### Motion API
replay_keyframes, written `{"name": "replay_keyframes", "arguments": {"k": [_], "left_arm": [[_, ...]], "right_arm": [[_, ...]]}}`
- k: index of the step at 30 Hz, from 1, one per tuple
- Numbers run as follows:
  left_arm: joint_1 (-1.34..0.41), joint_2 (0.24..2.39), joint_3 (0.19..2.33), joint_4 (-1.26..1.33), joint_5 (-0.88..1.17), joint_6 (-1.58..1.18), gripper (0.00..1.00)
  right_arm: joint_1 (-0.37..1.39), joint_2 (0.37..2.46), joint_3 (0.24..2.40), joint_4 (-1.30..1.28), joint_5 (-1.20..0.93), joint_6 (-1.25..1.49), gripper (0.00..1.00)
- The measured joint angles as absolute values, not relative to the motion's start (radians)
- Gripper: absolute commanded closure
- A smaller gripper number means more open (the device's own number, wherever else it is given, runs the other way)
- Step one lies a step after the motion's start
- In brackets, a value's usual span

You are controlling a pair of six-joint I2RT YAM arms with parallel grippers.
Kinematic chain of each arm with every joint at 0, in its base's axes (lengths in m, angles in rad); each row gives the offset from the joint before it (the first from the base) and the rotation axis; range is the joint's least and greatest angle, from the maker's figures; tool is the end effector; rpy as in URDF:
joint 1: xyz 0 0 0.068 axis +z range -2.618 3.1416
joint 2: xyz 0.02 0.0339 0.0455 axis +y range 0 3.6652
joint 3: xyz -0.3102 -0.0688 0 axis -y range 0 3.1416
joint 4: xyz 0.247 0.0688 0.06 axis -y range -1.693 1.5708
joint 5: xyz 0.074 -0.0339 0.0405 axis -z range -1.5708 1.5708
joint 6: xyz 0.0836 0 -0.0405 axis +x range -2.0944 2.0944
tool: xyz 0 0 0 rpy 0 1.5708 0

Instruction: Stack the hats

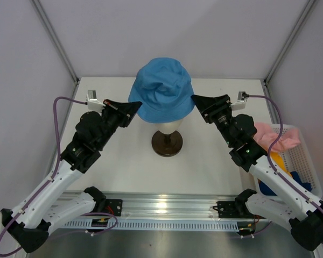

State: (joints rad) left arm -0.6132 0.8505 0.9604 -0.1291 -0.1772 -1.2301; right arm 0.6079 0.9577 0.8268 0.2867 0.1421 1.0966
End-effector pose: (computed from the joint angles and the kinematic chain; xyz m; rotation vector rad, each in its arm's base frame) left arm 0.1807 -0.1091 0.4304 -0.6731 1.6127 -1.2670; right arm 0.2112 0.1325 0.4188 0.4986 1.4682 1.2877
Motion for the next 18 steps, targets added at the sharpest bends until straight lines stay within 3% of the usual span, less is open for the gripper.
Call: {"name": "replay_keyframes", "arguments": {"k": [2,6,10,18], "left_arm": [[-0.613,0.851,0.96,-0.129,-0.176,-1.23,0.99],[-0.613,0.854,0.96,-0.129,-0.175,-1.23,0.99],[-0.613,0.863,0.96,-0.129,-0.172,-1.23,0.99],[-0.613,0.888,1.041,-0.184,-0.193,-1.224,0.93]], "right_arm": [[0.607,0.957,0.827,0.303,0.141,1.095,0.63],[0.607,0.974,0.835,0.337,0.13,1.101,0.77],[0.607,1.016,0.855,0.357,0.106,1.114,1.0],[0.586,1.015,0.892,0.335,0.117,1.116,1.0]]}}
